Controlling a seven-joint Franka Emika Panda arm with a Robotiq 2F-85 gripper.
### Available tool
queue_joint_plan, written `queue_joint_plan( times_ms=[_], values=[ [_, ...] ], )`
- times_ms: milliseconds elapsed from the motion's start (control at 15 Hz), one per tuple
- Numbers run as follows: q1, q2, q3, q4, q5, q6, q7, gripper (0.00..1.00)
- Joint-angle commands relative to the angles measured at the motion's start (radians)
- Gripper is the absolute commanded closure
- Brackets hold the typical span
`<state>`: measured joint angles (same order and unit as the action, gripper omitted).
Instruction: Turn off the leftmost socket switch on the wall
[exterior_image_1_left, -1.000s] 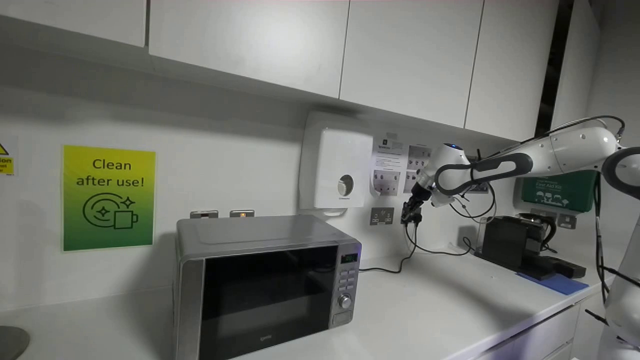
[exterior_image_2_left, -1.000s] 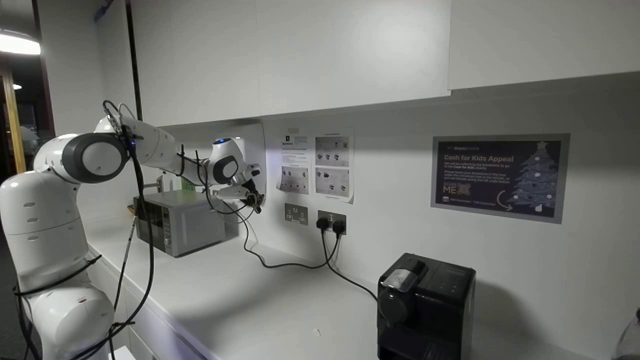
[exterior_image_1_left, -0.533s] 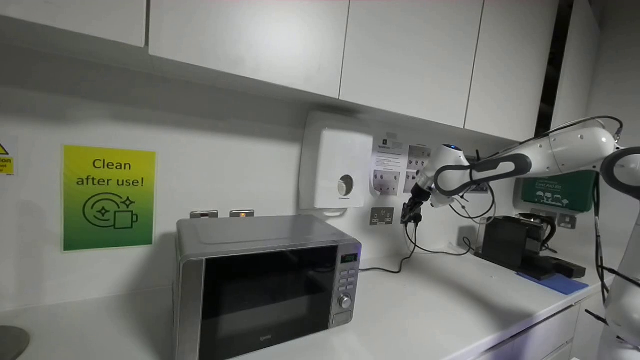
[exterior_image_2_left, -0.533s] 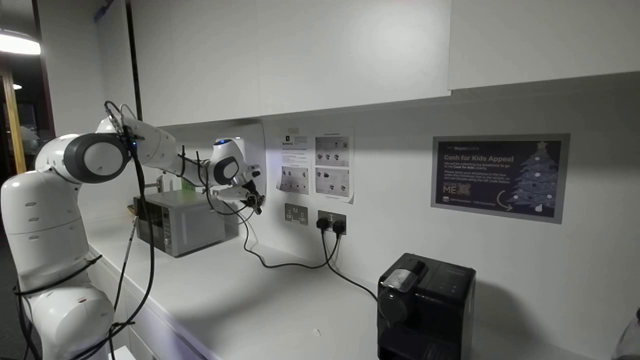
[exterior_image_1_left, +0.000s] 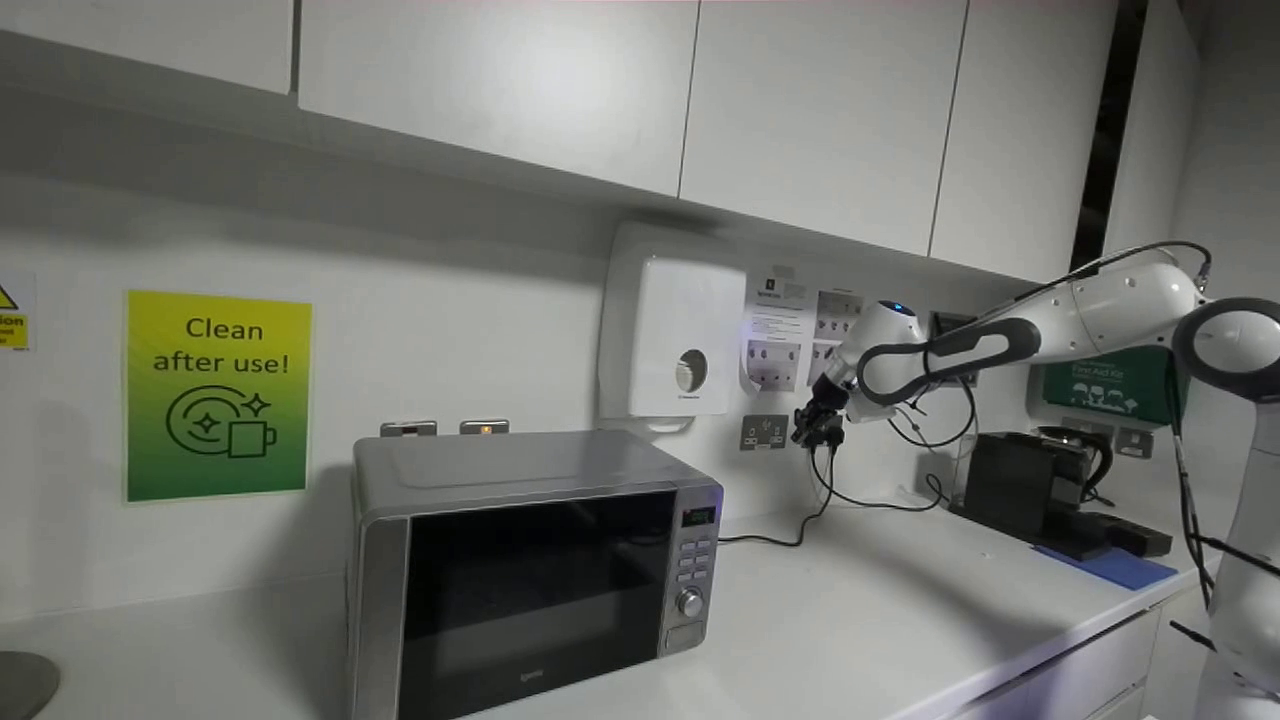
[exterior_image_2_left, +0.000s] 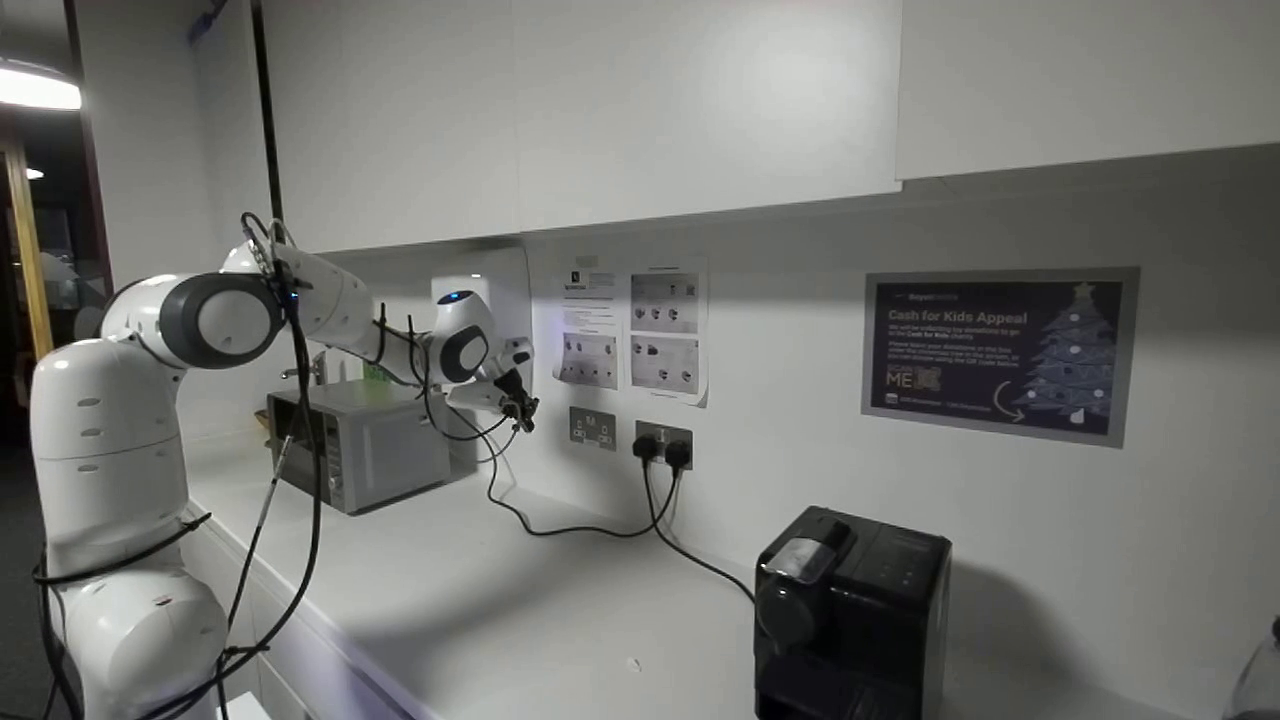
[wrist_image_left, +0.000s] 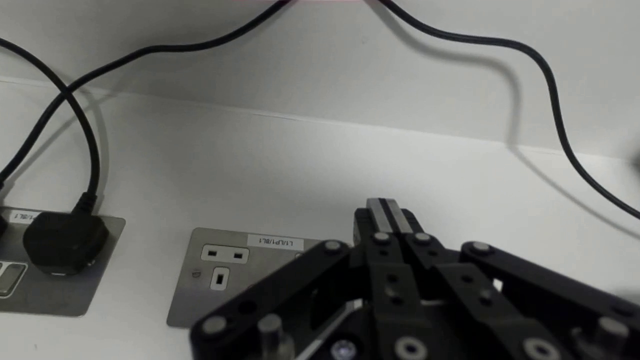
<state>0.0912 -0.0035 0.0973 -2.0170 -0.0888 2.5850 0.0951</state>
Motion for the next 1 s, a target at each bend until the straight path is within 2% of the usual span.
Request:
queue_joint_plan(
  times_ms=[0, 933],
  values=[
    [-0.005, 0.066, -0.009, 0.076, -0.026, 0.051, 0.060, 1.00],
    [0.018, 0.200, -0.047, 0.257, -0.063, 0.061, 0.172, 1.00]
  ],
)
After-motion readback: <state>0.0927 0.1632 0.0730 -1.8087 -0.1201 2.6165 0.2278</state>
